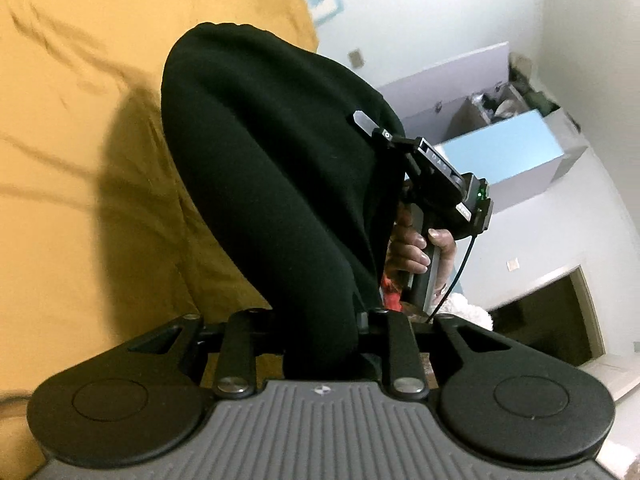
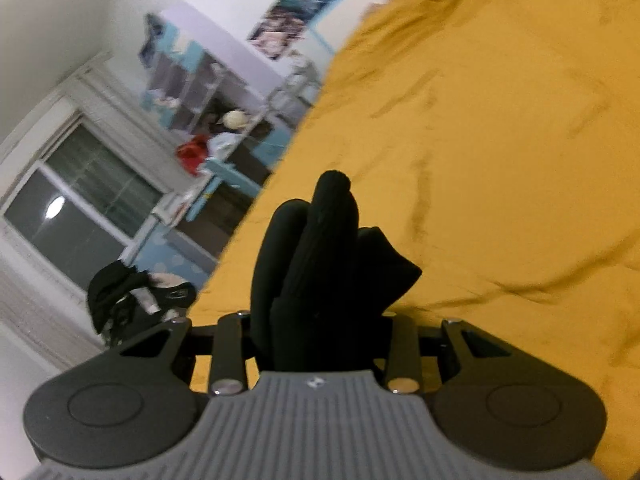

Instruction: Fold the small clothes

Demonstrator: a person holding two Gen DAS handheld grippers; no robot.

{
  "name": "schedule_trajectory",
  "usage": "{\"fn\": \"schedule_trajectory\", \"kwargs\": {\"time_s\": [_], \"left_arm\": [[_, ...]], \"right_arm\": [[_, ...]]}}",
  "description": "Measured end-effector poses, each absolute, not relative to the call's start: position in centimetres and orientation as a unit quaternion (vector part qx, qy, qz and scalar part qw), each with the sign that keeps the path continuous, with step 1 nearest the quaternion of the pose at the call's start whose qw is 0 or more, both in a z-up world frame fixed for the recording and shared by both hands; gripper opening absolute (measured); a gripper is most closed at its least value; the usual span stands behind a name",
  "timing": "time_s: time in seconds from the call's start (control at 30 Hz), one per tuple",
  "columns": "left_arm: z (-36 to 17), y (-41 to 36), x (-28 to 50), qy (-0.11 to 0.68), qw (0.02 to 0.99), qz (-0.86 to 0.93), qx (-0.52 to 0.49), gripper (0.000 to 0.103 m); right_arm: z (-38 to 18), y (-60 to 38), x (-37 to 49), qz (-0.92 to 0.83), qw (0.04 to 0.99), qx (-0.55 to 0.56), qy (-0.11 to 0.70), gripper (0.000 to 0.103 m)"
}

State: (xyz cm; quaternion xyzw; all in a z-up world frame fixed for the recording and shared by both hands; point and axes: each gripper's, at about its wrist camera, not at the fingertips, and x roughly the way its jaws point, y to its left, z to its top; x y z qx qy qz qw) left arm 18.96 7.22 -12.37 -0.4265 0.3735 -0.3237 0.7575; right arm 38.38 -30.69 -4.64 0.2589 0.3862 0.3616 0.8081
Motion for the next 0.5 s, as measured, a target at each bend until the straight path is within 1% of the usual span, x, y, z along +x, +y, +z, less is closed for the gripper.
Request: {"fn": "schedule_trajectory", "kwargs": {"time_s": [0.13,0.23,0.37,0.43,0.5], "left_arm": [[-10.0,12.4,17.0,0.343,0.788,-0.292,-0.420,0.028],[-9.2,15.9,15.6,0.331,0.807,-0.255,-0.417,0.028],[-10.0,19.6,14.1,0.330,0.823,-0.211,-0.411,0.029],[-11.6,21.3,13.7,0.339,0.822,-0.190,-0.417,0.029],[-14.6,22.6,14.1,0.356,0.810,-0.170,-0.434,0.029]], "right_arm": [[-2.3,-24.0,39.0,0.406,0.798,0.247,0.371,0.031],[-2.0,-17.7,40.3,0.439,0.782,0.247,0.368,0.031],[-4.4,-9.6,42.9,0.469,0.754,0.255,0.382,0.031],[-6.5,-6.3,44.1,0.472,0.747,0.249,0.396,0.031],[-9.5,-3.4,45.5,0.465,0.743,0.236,0.420,0.031]]}}
